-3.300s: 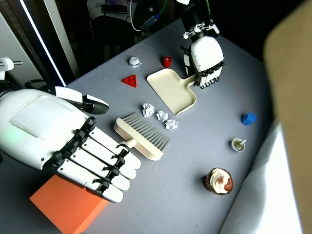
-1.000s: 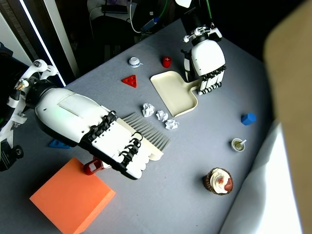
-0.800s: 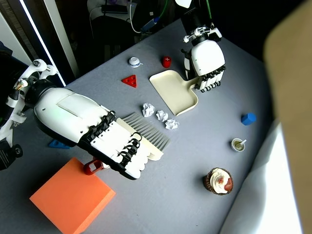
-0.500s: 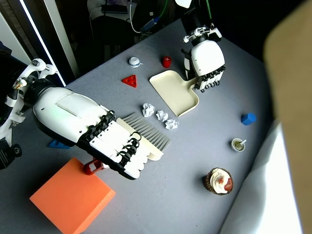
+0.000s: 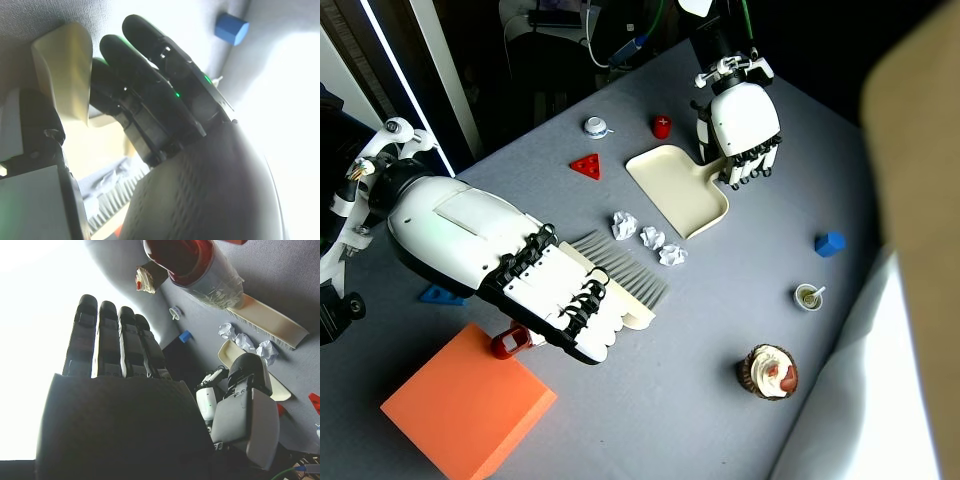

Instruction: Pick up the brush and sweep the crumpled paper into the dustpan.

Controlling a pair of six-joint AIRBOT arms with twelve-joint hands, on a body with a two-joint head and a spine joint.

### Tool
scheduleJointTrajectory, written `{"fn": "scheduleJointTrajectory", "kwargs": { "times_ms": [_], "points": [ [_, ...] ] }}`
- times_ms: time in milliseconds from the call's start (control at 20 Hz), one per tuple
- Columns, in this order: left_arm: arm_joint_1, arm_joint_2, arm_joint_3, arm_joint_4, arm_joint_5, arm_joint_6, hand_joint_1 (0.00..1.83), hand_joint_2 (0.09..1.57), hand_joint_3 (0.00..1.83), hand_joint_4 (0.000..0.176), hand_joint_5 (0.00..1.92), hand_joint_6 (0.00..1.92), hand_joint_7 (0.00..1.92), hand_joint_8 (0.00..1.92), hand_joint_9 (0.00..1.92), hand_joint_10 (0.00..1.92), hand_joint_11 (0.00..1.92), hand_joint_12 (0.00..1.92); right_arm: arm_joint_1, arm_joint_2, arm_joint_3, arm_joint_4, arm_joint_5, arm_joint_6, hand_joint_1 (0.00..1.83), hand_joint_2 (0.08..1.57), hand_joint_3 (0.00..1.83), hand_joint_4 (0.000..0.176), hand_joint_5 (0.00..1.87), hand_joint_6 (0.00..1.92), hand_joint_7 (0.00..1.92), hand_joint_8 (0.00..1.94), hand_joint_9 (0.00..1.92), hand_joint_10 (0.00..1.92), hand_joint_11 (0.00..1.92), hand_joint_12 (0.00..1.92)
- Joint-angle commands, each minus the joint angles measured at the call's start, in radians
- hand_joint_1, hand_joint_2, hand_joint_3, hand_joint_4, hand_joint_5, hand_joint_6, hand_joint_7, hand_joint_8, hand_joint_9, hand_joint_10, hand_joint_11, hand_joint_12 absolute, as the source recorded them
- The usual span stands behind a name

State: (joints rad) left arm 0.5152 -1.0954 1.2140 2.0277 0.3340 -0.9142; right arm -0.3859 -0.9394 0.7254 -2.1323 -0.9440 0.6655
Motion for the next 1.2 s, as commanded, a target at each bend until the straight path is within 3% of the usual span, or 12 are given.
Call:
{"fn": "scheduleJointTrajectory", "kwargs": {
  "times_ms": [0, 50, 150, 250, 300, 550, 900, 1150],
  "points": [
    [-0.009, 0.006, 0.004, 0.033, 0.051, 0.006, 1.27, 1.07, 0.0, 0.0, 1.08, 0.99, 1.11, 0.6, 1.09, 0.0, 0.81, 0.56, 0.007, 0.012, -0.001, -0.066, -0.085, 0.0, 0.0, 0.95, 0.0, 0.0, 0.09, 0.01, 0.12, 0.01, 0.13, 0.01, 0.16, 0.02],
    [-0.011, 0.006, 0.005, 0.035, 0.051, 0.007, 1.27, 1.07, 0.0, 0.0, 1.07, 1.01, 1.13, 0.57, 1.11, 0.0, 0.84, 0.55, 0.007, 0.012, -0.001, -0.066, -0.085, 0.0, 0.01, 0.97, 0.01, 0.0, 0.1, 0.01, 0.13, 0.01, 0.15, 0.01, 0.18, 0.03],
    [-0.017, 0.007, 0.008, 0.042, 0.05, 0.007, 1.27, 1.06, 0.0, 0.0, 1.07, 1.0, 1.17, 0.5, 1.14, 0.0, 0.88, 0.54, 0.007, 0.011, 0.002, -0.066, -0.089, 0.001, 0.27, 1.08, 0.01, 0.0, 0.1, 0.0, 0.12, 0.0, 0.14, 0.0, 0.18, 0.02],
    [-0.021, 0.007, 0.01, 0.047, 0.049, 0.008, 1.27, 1.06, 0.0, 0.0, 1.08, 0.98, 1.17, 0.5, 1.14, 0.0, 0.87, 0.53, 0.007, 0.005, 0.006, -0.066, -0.093, 0.002, 0.31, 1.09, 0.01, 0.0, 0.1, 0.0, 0.11, 0.0, 0.13, 0.0, 0.17, 0.01],
    [-0.024, 0.007, 0.011, 0.05, 0.048, 0.008, 1.27, 1.05, 0.0, 0.0, 1.09, 0.96, 1.22, 0.4, 1.16, 0.0, 0.91, 0.51, 0.007, 0.002, 0.008, -0.066, -0.094, 0.002, 0.45, 1.09, 0.0, 0.0, 0.08, 0.0, 0.09, 0.0, 0.1, 0.0, 0.14, 0.0],
    [-0.037, 0.009, 0.014, 0.063, 0.047, 0.009, 1.27, 1.06, 0.0, 0.0, 1.07, 0.99, 1.17, 0.49, 1.15, 0.0, 0.89, 0.5, 0.007, -0.004, 0.015, -0.066, -0.098, 0.002, 0.77, 1.08, 0.0, 0.0, 0.0, 0.0, 0.0, 0.0, 0.04, 0.0, 0.12, 0.0],
    [-0.064, 0.016, 0.02, 0.101, 0.043, 0.01, 1.26, 1.06, 0.0, 0.0, 1.06, 1.01, 1.17, 0.51, 1.15, 0.0, 0.9, 0.5, 0.007, -0.035, 0.042, -0.066, -0.106, 0.002, 0.86, 1.11, 0.01, 0.0, 0.0, 0.0, 0.0, 0.0, 0.0, 0.0, 0.08, 0.0],
    [-0.078, 0.021, 0.023, 0.112, 0.039, 0.011, 1.26, 1.06, 0.0, 0.0, 1.05, 1.02, 1.17, 0.5, 1.16, 0.0, 0.92, 0.48, 0.006, -0.039, 0.044, -0.041, -0.109, -0.008, 1.06, 1.05, 0.0, 0.0, 0.0, 0.0, 0.0, 0.0, 0.0, 0.0, 0.09, 0.0]
  ]
}}
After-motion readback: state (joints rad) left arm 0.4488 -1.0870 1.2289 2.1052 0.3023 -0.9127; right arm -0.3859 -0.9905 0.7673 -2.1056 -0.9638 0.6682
